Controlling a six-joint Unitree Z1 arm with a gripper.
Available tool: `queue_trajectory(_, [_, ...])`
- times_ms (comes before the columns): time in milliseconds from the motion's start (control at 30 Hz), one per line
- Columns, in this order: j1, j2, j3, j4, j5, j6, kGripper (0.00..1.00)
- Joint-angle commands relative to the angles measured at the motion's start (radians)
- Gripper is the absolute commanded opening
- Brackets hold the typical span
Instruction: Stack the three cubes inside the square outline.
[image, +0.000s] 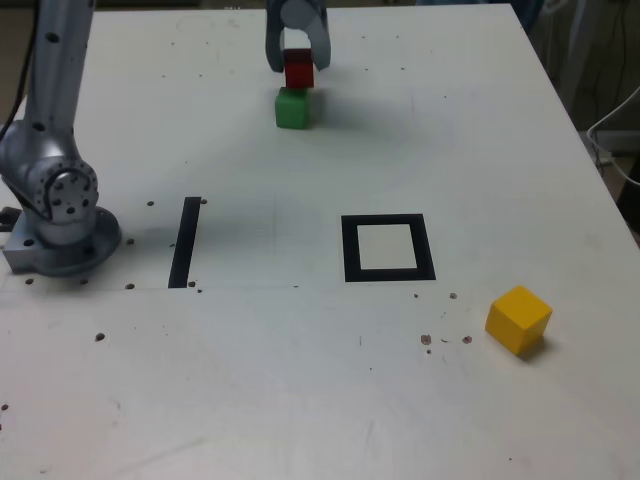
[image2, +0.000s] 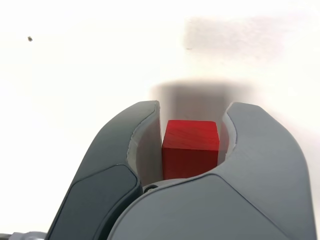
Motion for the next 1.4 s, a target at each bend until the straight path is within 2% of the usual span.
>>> queue_trajectory(0, [-0.019, -0.035, -0.015, 0.023, 0.003, -0.007, 0.17])
queue_trajectory(233, [-0.133, -0.123, -0.003, 0.094, 0.016, -0.079, 0.17])
queue_trajectory(633, [-0.419, -0.231, 0.15, 0.124, 0.019, -0.374, 0.17])
queue_trajectory(933, [-0.645, -0.225, 0.195, 0.121, -0.013, -0.631, 0.17])
queue_trajectory(1167, [-0.703, -0.227, 0.224, 0.099, -0.057, -0.737, 0.17])
queue_trajectory(1367, [-0.753, -0.205, 0.216, 0.06, -0.061, -0.784, 0.17])
